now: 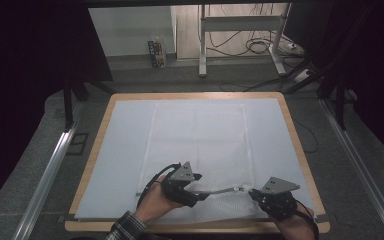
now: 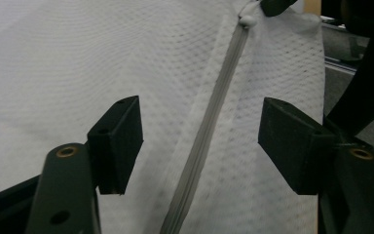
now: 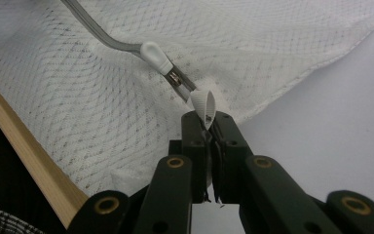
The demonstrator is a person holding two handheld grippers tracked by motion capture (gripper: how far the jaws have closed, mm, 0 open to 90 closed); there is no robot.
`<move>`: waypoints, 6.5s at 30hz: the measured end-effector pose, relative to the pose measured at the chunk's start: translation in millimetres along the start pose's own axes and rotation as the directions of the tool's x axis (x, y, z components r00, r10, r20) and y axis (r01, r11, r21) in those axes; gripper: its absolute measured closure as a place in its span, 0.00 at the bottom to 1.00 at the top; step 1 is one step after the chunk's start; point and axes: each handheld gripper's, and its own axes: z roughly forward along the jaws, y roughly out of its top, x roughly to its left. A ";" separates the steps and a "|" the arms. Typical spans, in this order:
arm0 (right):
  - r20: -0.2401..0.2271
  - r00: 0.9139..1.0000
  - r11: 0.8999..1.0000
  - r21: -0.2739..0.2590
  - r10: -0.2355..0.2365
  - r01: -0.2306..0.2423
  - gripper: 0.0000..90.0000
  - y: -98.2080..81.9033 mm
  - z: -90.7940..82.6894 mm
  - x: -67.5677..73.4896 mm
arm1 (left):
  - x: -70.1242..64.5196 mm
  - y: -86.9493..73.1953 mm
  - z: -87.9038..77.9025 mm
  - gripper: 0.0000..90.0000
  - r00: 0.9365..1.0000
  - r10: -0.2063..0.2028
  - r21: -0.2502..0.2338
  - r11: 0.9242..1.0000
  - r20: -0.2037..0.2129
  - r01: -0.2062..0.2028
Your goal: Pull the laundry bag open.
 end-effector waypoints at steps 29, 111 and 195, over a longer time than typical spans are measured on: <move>0.047 0.997 0.998 -0.017 -0.057 0.058 0.94 2.6 -4.4 4.2 | -6.3 43.6 65.6 0.67 0.979 -0.010 0.094 0.996 0.203 -0.009; -0.017 1.000 0.997 0.080 0.001 0.000 0.93 7.8 14.5 -2.2 | 9.7 36.6 56.5 0.97 0.970 -0.047 0.075 0.997 0.240 0.030; -0.044 0.999 0.997 0.075 0.007 -0.004 0.93 3.1 14.1 -4.9 | 28.9 -32.0 -17.5 0.97 0.984 -0.154 0.082 0.986 0.094 0.146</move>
